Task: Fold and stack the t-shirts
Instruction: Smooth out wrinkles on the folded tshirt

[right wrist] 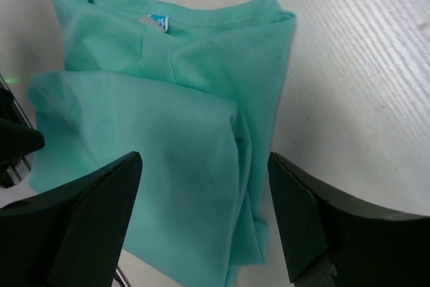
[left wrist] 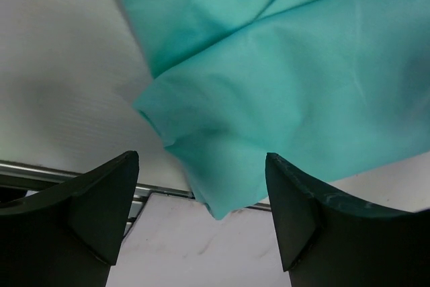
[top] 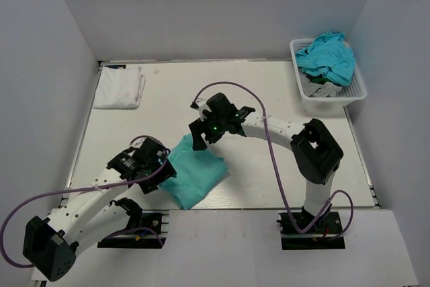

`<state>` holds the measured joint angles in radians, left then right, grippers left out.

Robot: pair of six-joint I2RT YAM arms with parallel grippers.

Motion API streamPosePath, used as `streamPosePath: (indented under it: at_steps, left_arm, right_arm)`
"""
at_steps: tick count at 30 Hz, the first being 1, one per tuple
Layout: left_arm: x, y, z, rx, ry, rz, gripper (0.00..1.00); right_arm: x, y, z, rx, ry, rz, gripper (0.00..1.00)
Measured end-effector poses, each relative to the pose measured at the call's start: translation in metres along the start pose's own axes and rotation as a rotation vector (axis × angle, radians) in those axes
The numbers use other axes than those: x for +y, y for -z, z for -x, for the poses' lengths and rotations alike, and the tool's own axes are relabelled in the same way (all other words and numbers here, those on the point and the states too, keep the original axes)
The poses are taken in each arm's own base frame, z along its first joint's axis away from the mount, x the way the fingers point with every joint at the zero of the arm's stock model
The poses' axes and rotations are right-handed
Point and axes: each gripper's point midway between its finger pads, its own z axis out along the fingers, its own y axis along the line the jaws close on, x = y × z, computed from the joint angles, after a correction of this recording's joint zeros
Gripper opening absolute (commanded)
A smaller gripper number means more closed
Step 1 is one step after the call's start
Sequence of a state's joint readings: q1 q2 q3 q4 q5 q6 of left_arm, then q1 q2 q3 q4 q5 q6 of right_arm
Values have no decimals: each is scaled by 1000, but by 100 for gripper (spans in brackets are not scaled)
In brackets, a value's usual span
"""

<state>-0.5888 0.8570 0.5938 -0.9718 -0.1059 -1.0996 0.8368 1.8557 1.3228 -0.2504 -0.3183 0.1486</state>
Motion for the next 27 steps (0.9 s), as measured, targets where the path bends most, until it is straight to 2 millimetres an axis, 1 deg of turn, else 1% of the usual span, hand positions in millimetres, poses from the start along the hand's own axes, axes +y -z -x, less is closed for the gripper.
streamPosePath:
  at_steps: [1, 2, 4, 5, 7, 8, 10, 11, 13, 14, 18, 20, 21, 24, 26, 27]
  left_arm:
    - [3, 0, 1, -6, 11, 13, 81]
    - [4, -1, 1, -11, 23, 21, 79]
    - [8, -5, 1, -25, 39, 22, 75]
    - [10, -7, 0, -28, 45, 22, 75]
    - [14, -12, -2, -30, 52, 23, 71]
    - [16, -16, -3, -30, 55, 23, 67]
    - [16, -21, -5, -31, 61, 21, 61]
    - [17, -23, -5, -29, 63, 25, 54]
    - [15, -27, -4, -33, 68, 29, 48]
    - [14, -28, -3, -36, 70, 32, 43]
    - [15, -31, 2, -58, 74, 44, 44]
    - [16, -31, 4, -69, 78, 47, 49]
    - [16, -31, 5, -74, 82, 49, 53]
    - [20, -30, 6, -86, 96, 65, 61]
    - [25, -30, 7, -93, 106, 85, 61]
    - [27, -30, 7, -97, 109, 93, 59]
  right_arm:
    - [3, -3, -1, 7, 4, 7, 80]
    - [6, -7, -2, 15, 6, 12, 70]
    - [8, -14, -2, 23, 9, 19, 66]
    - [8, -17, -1, 26, 9, 19, 59]
    - [6, -22, -2, 32, 4, 16, 56]
    - [5, -23, -5, 40, -1, 13, 52]
    - [4, -24, -7, 47, -10, 9, 48]
    - [4, -24, -7, 46, -12, 8, 45]
    - [4, -24, -7, 47, -18, 5, 45]
    - [4, -25, -7, 47, -20, 5, 43]
    - [2, -28, -11, 58, -27, 2, 38]
    - [-1, -31, -14, 67, -31, -1, 38]
    - [-2, -33, -16, 74, -34, -2, 40]
    - [-5, -39, -23, 94, -44, -6, 40]
    - [-7, -43, -28, 107, -50, -8, 39]
    - [-8, -44, -29, 110, -51, -8, 36]
